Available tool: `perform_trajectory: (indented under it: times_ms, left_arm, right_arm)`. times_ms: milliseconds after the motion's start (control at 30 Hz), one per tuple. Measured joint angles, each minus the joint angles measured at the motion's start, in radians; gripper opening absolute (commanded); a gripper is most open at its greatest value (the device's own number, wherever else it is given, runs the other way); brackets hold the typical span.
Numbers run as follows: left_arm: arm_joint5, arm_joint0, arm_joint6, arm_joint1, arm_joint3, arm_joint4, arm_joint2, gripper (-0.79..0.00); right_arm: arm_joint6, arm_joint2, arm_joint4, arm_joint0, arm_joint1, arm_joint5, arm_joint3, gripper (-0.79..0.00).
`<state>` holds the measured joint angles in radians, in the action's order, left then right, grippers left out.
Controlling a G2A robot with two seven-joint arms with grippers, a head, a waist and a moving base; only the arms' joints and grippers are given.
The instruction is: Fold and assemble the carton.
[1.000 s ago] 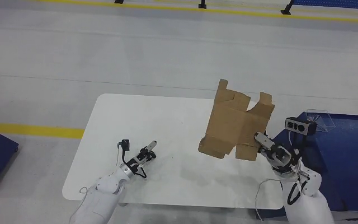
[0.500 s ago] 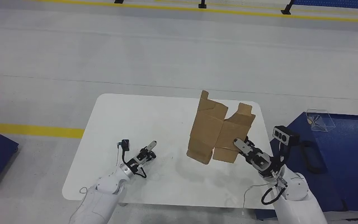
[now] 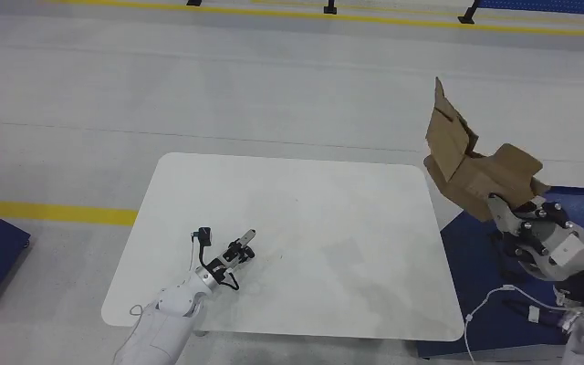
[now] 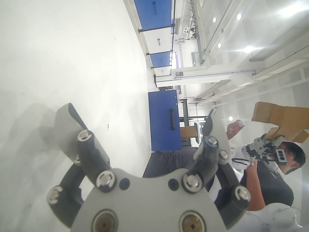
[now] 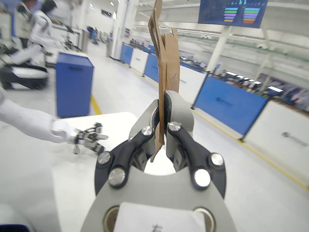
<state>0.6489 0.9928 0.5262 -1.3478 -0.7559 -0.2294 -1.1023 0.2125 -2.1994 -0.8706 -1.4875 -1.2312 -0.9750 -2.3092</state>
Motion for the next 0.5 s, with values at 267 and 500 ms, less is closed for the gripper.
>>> perform_trajectory:
  times_ms: [267,500]
  left_arm:
    - [0.0,0.0,0.0,0.0,0.0,0.0,0.0,0.0]
    - [0.0,0.0,0.0,0.0,0.0,0.0,0.0,0.0]
  right_arm:
    - [-0.621,0.083,-0.916,-0.08,0.0,0.199,-0.04,-0.785]
    - [-0.933,0.247,-1.519,-0.355,-0.002,0.704,-0.041,-0.785]
